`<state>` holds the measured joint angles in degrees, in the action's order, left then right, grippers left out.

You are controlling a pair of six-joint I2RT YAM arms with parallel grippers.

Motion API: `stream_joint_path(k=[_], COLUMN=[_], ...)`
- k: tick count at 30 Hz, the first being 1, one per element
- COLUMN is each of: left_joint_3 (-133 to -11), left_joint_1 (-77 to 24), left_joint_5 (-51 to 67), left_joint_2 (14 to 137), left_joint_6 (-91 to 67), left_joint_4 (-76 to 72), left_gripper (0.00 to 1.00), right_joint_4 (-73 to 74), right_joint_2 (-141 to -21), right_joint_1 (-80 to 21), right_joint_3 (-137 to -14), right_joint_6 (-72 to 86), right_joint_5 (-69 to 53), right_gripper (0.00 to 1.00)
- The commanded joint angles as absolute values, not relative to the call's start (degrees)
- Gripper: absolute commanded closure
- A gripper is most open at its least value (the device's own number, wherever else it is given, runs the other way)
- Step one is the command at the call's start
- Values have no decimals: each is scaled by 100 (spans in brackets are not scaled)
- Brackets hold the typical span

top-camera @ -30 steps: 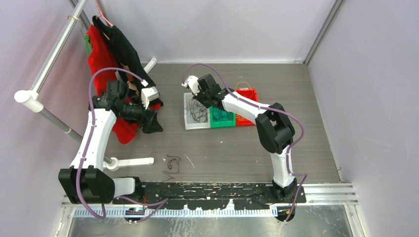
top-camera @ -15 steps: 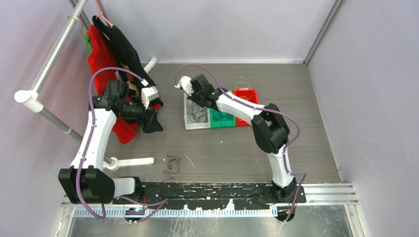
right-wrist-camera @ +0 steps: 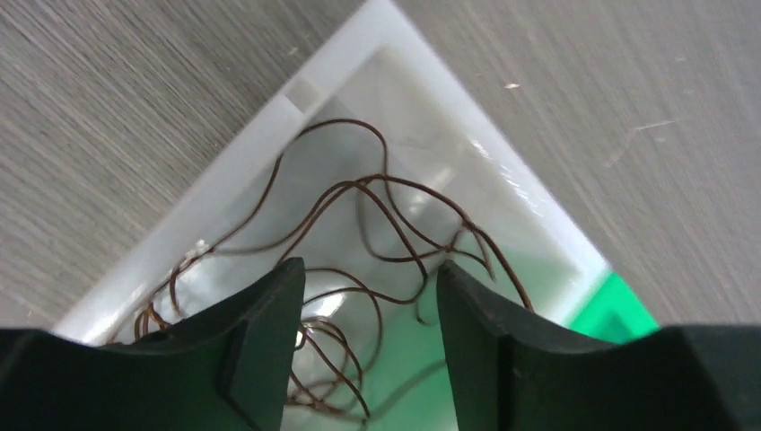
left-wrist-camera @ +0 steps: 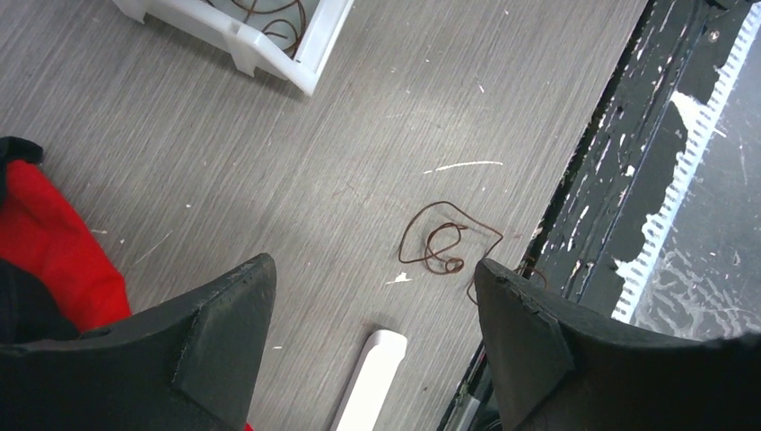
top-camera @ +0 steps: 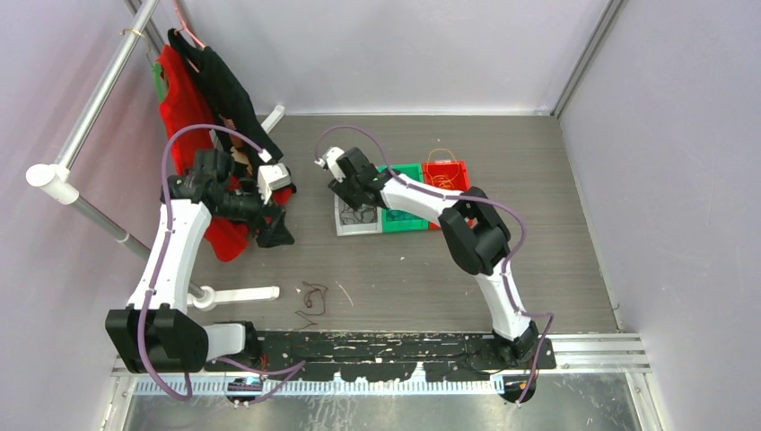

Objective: Untangle the cables
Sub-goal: Place the cable in the bin, then pick up the cable at the center of the board.

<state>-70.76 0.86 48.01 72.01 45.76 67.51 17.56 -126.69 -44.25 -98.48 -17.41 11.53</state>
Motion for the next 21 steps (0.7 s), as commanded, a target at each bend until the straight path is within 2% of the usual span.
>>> stream_joint_path(k=[1, 4, 11, 16, 21], left_joint_3=[-7005, -6977, -6870, -6814, -6932], left_joint_1=[70, 76, 99, 266, 560], left_joint_5=[4777, 4717, 4604, 4577, 4614], left_joint_2=[7006, 6986, 6872, 6866, 7013], left_joint_6=[4824, 4813, 4809, 4855, 5013], left_joint_4=[6752, 6712, 6504, 6393, 6490], left_gripper=[18, 16, 13, 13, 13], right_joint_4=[661, 605, 573, -77, -707], right_joint_2=[-11279, -10747, -9627, -8926, -9367], right_joint_1=[-4378, -4380, -4480, -4955, -5824], right_joint_3=[-9446, -9281, -8149, -6656, -6131], right_joint_6=[-978, -614, -12, 636, 1348], right_joint_5=[1160, 1034, 175, -1273, -1978], right_gripper=[31, 20, 14, 16, 23])
